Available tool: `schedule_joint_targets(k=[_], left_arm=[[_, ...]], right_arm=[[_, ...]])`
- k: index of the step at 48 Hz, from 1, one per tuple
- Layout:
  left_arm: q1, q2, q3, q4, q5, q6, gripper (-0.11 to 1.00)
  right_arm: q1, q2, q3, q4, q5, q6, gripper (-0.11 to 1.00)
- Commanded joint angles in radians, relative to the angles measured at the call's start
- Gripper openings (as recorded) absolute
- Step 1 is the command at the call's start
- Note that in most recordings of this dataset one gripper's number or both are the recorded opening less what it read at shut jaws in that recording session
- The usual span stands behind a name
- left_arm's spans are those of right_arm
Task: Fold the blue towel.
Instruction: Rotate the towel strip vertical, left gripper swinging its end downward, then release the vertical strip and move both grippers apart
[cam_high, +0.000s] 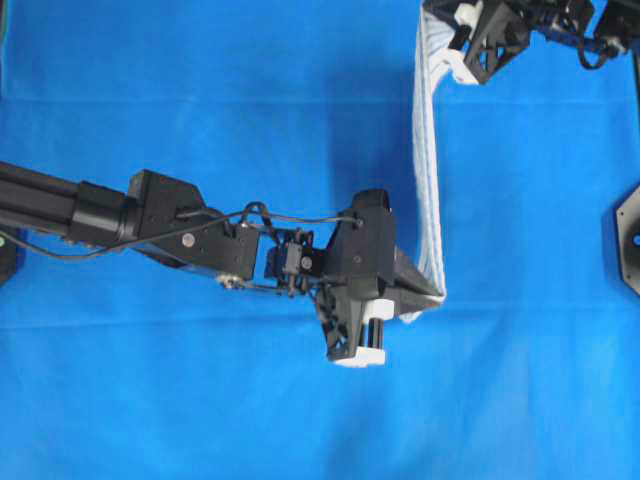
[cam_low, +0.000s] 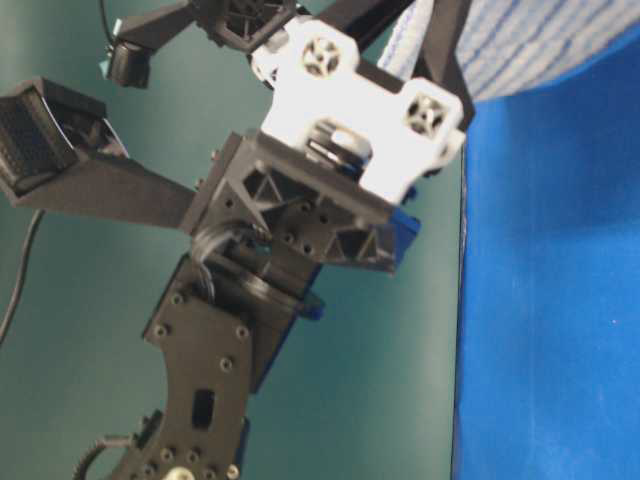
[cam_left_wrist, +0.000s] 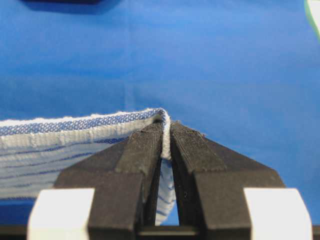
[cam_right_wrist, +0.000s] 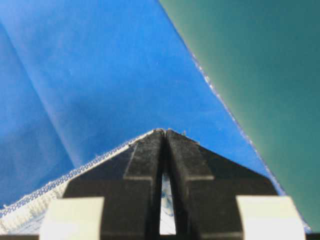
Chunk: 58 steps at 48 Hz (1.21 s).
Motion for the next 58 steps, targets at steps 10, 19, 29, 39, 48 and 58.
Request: schedule_joint_targets(k=[10,19,29,39,48,58], left_arm=[[-0.012,-0.098,0.167,-0.002,-0.051,-0.048,0.03],[-0.023,-0.149,0.291,-0.002,-0.097,-0.118,0.03],[-0.025,-0.181,0.365,-0.002,-0.126,-0.144,0.03],[-0.025,-0.183,0.365,-0.002,-0.129,-0.132,0.03],[-0.021,-0.183,0.364,-0.002,-0.129,-0.129,0.03],[-0.021,-0.196,0.365,-0.002,-0.118,-0.144,0.11]], right_arm=[[0.046,0.164,-0.147,-0.009,-0.025,-0.002,0.03],[0.071,0.287,-0.268,-0.029,-0.018,-0.002,0.03],[0.074,0.305,-0.296,-0.040,-0.021,-0.002,0.03],[0.075,0.305,-0.296,-0.041,-0.015,-0.002,0.03],[0.091,0.304,-0.295,-0.074,-0.002,-0.003,0.04],[0.110,0.279,-0.290,-0.117,0.011,-0.003,0.47]])
